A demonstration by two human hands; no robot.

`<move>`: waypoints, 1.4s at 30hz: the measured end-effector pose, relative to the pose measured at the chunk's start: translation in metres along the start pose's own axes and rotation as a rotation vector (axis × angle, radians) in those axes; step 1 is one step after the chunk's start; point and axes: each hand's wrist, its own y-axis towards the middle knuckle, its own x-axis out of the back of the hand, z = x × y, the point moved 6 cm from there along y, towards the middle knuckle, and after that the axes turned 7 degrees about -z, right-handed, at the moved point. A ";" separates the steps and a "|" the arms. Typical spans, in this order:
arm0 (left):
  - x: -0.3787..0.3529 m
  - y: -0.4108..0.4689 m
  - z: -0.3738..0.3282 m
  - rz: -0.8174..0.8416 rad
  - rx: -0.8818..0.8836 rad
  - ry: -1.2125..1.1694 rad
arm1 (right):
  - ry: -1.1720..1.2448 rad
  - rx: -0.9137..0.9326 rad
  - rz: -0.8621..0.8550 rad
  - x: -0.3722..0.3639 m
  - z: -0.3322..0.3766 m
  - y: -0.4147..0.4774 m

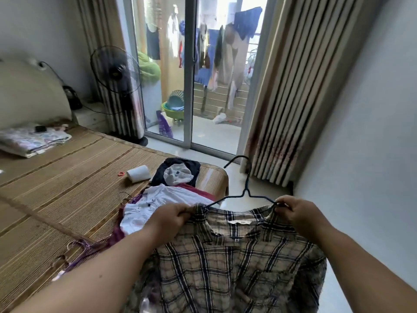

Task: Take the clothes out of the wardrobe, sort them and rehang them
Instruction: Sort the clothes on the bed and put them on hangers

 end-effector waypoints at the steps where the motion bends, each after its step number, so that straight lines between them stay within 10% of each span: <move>1: -0.005 0.008 0.007 -0.024 0.055 0.006 | -0.006 0.022 0.020 -0.006 -0.001 0.022; 12: -0.008 0.073 0.115 -0.257 0.459 -0.005 | -0.040 0.334 0.215 -0.118 0.069 0.216; 42: 0.004 0.209 0.396 -0.243 1.334 0.197 | -0.327 0.772 0.807 -0.585 0.220 0.491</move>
